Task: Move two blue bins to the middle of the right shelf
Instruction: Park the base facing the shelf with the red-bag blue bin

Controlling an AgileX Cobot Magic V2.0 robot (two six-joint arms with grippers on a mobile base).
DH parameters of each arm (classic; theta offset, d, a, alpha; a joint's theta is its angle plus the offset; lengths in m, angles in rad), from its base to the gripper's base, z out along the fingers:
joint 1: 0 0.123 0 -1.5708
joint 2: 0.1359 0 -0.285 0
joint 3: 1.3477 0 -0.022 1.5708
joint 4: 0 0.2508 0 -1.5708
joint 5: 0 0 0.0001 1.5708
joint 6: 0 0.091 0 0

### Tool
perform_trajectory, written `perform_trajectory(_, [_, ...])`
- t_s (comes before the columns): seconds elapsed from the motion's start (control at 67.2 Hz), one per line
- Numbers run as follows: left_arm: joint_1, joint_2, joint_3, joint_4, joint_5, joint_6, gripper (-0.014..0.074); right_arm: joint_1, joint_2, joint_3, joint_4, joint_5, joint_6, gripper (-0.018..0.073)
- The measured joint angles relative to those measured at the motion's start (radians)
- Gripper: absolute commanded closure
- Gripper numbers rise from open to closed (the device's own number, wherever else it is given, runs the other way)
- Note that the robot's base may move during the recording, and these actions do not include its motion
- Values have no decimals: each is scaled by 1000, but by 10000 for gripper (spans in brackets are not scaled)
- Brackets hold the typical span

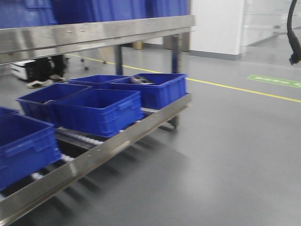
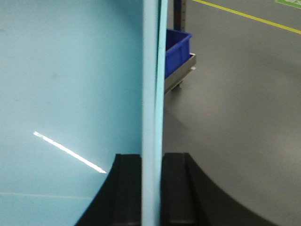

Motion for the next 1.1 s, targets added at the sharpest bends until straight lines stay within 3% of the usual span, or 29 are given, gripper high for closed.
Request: perform_trajectory(1.102, [0, 0, 0, 2, 0, 0, 707, 0, 0, 0, 0, 0, 0, 722])
